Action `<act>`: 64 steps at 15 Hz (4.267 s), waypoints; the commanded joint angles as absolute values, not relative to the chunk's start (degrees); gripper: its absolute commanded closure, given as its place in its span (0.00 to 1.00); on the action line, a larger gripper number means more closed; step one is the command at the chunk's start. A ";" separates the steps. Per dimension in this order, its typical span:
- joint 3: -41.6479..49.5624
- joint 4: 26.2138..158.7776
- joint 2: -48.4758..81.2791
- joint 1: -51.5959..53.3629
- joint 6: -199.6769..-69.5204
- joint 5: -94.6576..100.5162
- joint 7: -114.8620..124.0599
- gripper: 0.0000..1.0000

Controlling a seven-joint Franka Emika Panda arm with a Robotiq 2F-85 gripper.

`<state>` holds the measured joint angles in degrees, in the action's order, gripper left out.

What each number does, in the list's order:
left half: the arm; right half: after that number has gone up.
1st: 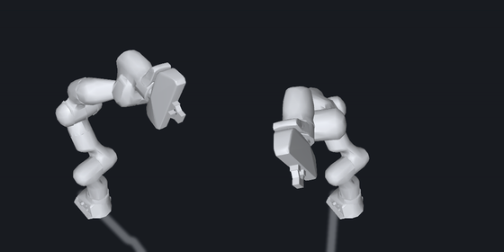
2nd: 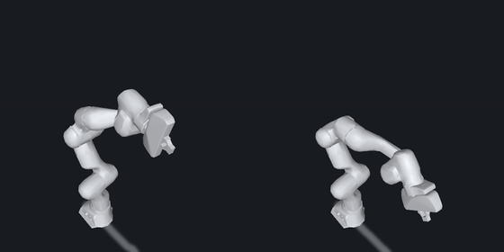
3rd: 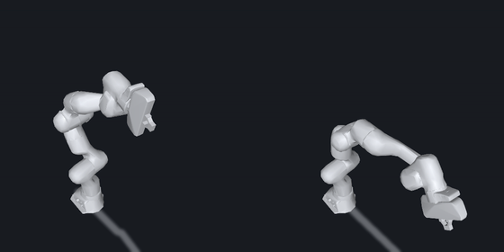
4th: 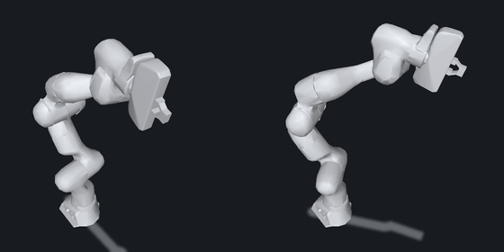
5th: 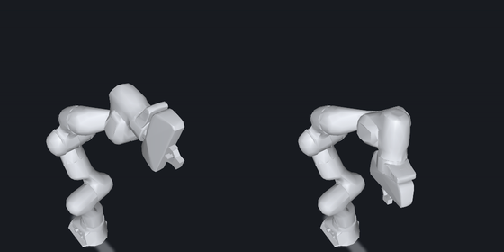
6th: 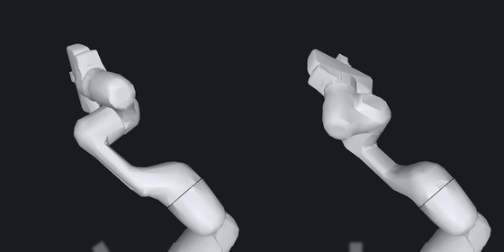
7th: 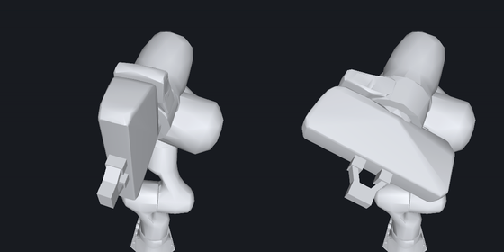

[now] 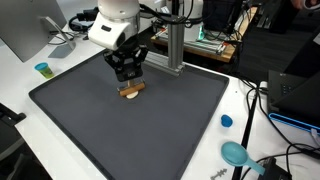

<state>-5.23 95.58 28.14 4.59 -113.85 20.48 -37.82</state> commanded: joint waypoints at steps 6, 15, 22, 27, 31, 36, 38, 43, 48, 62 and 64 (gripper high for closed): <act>-4.36 89.98 34.56 5.98 -108.17 23.48 -36.17 0.79; -3.66 85.43 37.66 5.96 -102.52 23.75 -33.92 0.79; -3.23 84.03 36.19 3.76 -99.56 20.61 -30.18 0.79; -3.85 85.17 27.07 -0.18 -97.69 10.08 -26.19 0.79; -2.69 84.78 24.04 -1.70 -98.09 4.31 -19.05 0.79; -2.32 84.51 24.68 -1.02 -98.47 5.40 -16.90 0.79; -1.75 84.44 25.08 -0.48 -98.20 3.56 -8.32 0.79; -0.83 84.95 26.79 -0.58 -99.20 0.18 5.29 0.79; 2.01 83.41 29.42 -0.96 -99.42 -2.11 17.04 0.79; 3.71 82.26 34.20 -1.74 -103.92 -4.75 17.92 0.79; 4.19 82.35 34.53 -1.90 -104.37 -5.04 18.23 0.79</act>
